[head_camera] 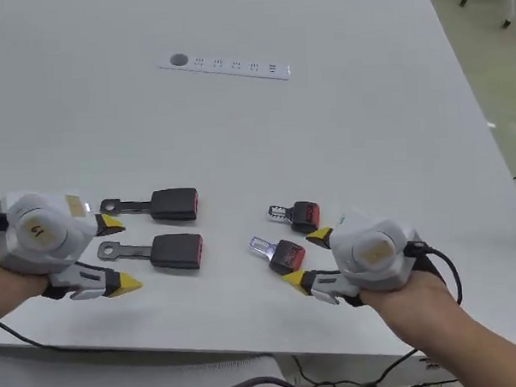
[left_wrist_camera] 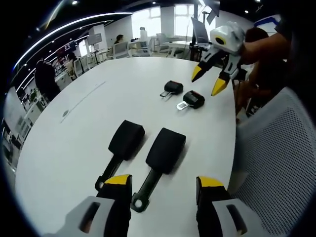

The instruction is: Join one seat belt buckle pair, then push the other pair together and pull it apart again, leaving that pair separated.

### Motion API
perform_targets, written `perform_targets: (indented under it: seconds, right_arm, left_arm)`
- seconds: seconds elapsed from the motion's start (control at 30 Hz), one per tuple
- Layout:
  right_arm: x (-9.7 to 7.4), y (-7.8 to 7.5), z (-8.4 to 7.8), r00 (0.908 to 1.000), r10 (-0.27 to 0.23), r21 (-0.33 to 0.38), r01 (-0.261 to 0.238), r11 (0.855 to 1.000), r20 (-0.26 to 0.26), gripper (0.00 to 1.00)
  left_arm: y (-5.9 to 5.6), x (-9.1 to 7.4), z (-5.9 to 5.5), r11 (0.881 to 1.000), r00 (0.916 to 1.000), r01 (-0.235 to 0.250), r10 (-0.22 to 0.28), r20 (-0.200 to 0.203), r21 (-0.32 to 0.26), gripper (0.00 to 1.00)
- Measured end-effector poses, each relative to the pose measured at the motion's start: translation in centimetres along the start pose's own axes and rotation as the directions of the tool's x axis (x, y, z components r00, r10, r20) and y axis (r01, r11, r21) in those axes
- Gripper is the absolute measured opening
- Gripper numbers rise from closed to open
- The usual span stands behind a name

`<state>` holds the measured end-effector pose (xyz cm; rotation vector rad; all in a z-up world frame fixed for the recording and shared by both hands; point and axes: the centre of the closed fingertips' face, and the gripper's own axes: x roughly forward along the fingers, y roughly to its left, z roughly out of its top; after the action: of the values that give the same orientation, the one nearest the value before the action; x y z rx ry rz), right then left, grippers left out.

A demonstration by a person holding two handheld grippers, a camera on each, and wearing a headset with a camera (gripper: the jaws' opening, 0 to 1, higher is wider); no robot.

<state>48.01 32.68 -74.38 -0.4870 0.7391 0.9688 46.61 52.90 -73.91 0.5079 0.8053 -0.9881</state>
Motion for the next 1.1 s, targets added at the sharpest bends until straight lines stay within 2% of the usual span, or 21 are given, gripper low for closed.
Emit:
perform_targets:
  seconds: [0.07,0.13,0.17,0.2,0.23,0.37,0.57,0.67,0.73,0.77,0.9,0.97,1.0,1.1]
  right_arm:
    - [0.5,0.0,0.1,1.0,0.003,-0.007,-0.003,1.0,-0.002,0.38]
    - [0.9,-0.2,0.2,0.9998,-0.003,-0.045,0.002,0.999,-0.018,0.36]
    - [1.1,-0.4,0.1,0.9995,-0.005,-0.09,0.003,0.996,-0.031,0.36]
    - [1.1,-0.5,0.2,0.9989,-0.013,-0.132,0.007,0.991,-0.045,0.36]
    - [1.0,-0.4,0.3,0.9987,-0.016,-0.141,0.009,0.99,-0.049,0.36]
    - [1.4,-0.6,0.4,0.999,0.009,-0.09,-0.013,0.996,-0.044,0.37]
    - [2.0,-0.5,-0.5,0.9969,0.024,-0.098,-0.032,0.995,-0.075,0.38]
    - [2.4,-0.6,-1.4,0.9935,0.041,-0.103,-0.052,0.993,-0.106,0.37]
    - [2.4,-0.7,-1.3,0.9935,0.045,-0.094,-0.055,0.994,-0.105,0.38]
    - [2.7,-0.8,-1.5,0.9926,0.049,-0.098,-0.06,0.993,-0.111,0.38]
    - [3.1,-0.3,-1.7,0.9853,0.087,-0.115,-0.105,0.988,-0.147,0.35]
    - [3.5,-0.4,-1.7,0.9848,0.088,-0.103,-0.104,0.989,-0.15,0.35]
    - [3.7,-0.4,-1.8,0.9846,0.087,-0.104,-0.103,0.989,-0.152,0.35]
    - [4.0,-0.2,-1.9,0.9836,0.085,-0.111,-0.103,0.988,-0.159,0.34]
  left_arm:
    - [0.1,0.5,0.2,1.0,1.0,0.005,-0.005,0.001,0.011,0.5]
    - [0.1,1.4,-0.7,0.995,0.9982,0.027,-0.022,-0.055,0.1,0.46]
    - [0.0,1.7,-0.9,0.993,0.9956,0.037,-0.027,-0.09,0.114,0.46]
    - [-0.3,2.0,-0.5,0.993,0.9959,0.045,-0.037,-0.083,0.107,0.47]
    - [-0.3,2.1,-0.2,0.993,0.9961,0.051,-0.043,-0.077,0.107,0.47]
    - [0.3,2.7,0.9,0.99,0.997,0.056,-0.048,-0.06,0.129,0.47]
    - [0.5,3.6,1.7,0.989,0.9953,0.087,-0.081,-0.053,0.119,0.45]
    - [0.7,4.2,1.2,0.983,0.9924,0.106,-0.095,-0.078,0.148,0.45]
    - [1.0,4.5,0.2,0.969,0.986,0.116,-0.086,-0.143,0.217,0.46]
    - [1.0,4.7,0.0,0.964,0.984,0.125,-0.089,-0.154,0.236,0.46]
    - [0.8,5.1,0.1,0.965,0.9829,0.139,-0.107,-0.15,0.221,0.44]
    - [0.6,5.2,0.2,0.963,0.9809,0.155,-0.124,-0.149,0.218,0.43]
    - [0.2,5.3,0.6,0.964,0.9805,0.172,-0.148,-0.129,0.201,0.42]
    - [0.5,5.5,0.9,0.966,0.9824,0.165,-0.142,-0.121,0.201,0.41]
